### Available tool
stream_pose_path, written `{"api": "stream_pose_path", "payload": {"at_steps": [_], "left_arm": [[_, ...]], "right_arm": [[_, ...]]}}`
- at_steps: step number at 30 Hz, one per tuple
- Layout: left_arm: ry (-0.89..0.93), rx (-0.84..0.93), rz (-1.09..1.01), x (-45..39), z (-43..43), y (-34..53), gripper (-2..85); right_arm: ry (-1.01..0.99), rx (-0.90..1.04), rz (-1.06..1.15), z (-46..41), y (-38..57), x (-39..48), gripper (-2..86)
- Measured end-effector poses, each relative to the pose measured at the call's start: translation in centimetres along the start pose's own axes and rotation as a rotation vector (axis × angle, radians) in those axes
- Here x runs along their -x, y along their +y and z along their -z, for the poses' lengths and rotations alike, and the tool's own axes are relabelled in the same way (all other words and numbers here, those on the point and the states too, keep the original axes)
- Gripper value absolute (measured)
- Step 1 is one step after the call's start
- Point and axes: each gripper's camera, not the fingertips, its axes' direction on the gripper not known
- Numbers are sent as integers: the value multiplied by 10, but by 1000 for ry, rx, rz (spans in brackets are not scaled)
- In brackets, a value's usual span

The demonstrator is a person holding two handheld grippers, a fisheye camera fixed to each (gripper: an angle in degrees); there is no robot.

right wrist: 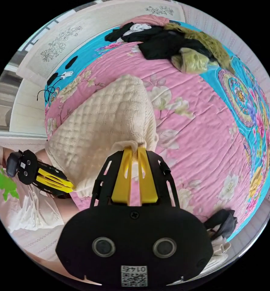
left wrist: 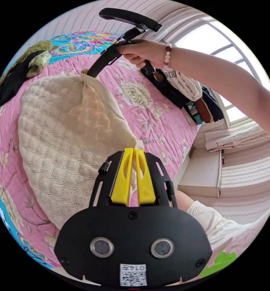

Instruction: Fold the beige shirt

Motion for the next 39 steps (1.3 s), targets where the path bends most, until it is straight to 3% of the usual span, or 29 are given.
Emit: {"api": "stream_pose_path", "payload": {"at_steps": [5,13,19,24,26,33,37,39], "left_arm": [[30,-1,-38,0,13,-11,43],[-129,16,-63,16,55,2,18],[-221,160,-51,30,-2,-11,3],[-167,180,-32,47,-9,-31,10],[-128,149,-38,50,8,-42,20],[-134,-86,-15,103,96,-93,33],[-10,-65,107,179,106,-141,37],[-61,-44,118,196,104,-161,41]], "right_arm": [[-94,-33,-138,17,43,-53,65],[-150,34,-165,57,87,-101,85],[-200,-202,-228,97,113,-114,71],[-209,-45,-289,60,130,-123,69],[-326,-120,-373,69,149,-145,69],[-326,-204,-413,120,189,-183,104],[-371,-261,-436,138,201,-201,112],[-391,-304,-422,144,202,-203,100]]}}
